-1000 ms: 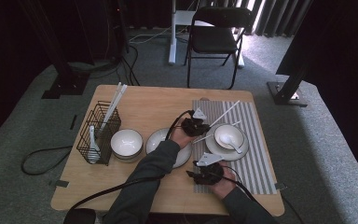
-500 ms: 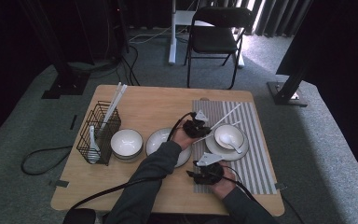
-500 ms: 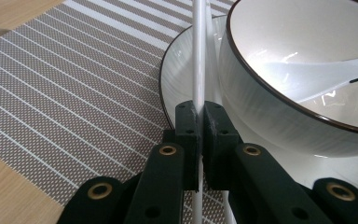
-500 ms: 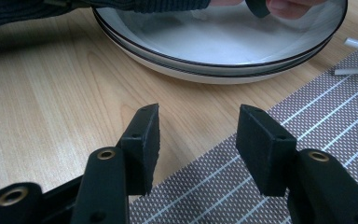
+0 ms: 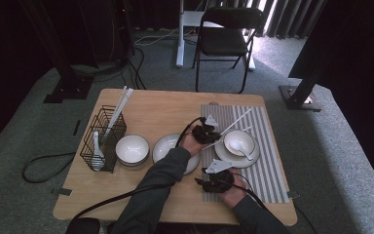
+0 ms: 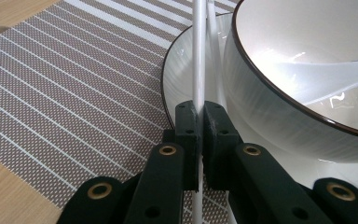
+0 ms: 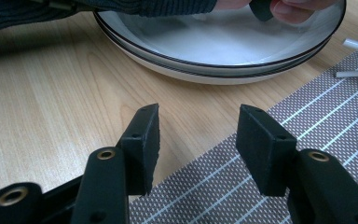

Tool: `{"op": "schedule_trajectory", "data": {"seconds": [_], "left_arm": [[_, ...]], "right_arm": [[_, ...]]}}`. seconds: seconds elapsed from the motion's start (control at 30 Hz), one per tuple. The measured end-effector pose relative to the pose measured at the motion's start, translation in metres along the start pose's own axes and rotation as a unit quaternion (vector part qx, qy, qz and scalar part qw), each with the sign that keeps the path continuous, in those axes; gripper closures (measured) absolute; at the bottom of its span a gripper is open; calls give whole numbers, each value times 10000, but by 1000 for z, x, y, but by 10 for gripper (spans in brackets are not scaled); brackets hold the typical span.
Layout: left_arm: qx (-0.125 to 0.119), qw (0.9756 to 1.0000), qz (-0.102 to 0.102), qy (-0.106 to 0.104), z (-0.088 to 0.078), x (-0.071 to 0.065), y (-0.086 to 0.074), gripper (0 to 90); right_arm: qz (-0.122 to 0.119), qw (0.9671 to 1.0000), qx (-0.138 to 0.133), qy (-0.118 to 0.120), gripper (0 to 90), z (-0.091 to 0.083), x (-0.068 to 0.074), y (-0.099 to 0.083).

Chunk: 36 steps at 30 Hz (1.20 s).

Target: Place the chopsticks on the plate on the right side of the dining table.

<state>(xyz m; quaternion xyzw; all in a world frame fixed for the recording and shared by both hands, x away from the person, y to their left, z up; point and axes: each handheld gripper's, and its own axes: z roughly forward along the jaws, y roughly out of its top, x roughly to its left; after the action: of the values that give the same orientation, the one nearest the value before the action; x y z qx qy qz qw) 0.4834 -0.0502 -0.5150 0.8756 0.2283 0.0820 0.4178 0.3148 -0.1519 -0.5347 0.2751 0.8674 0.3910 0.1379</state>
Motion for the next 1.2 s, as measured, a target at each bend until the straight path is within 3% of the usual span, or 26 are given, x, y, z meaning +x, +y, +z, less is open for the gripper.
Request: {"op": "schedule_trajectory", "data": {"seconds": [1.2], "left_arm": [[57,9999,70,49,5,-4,2,859]], "right_arm": [[-27,10000,10,-11,490,0,0,0]]}}
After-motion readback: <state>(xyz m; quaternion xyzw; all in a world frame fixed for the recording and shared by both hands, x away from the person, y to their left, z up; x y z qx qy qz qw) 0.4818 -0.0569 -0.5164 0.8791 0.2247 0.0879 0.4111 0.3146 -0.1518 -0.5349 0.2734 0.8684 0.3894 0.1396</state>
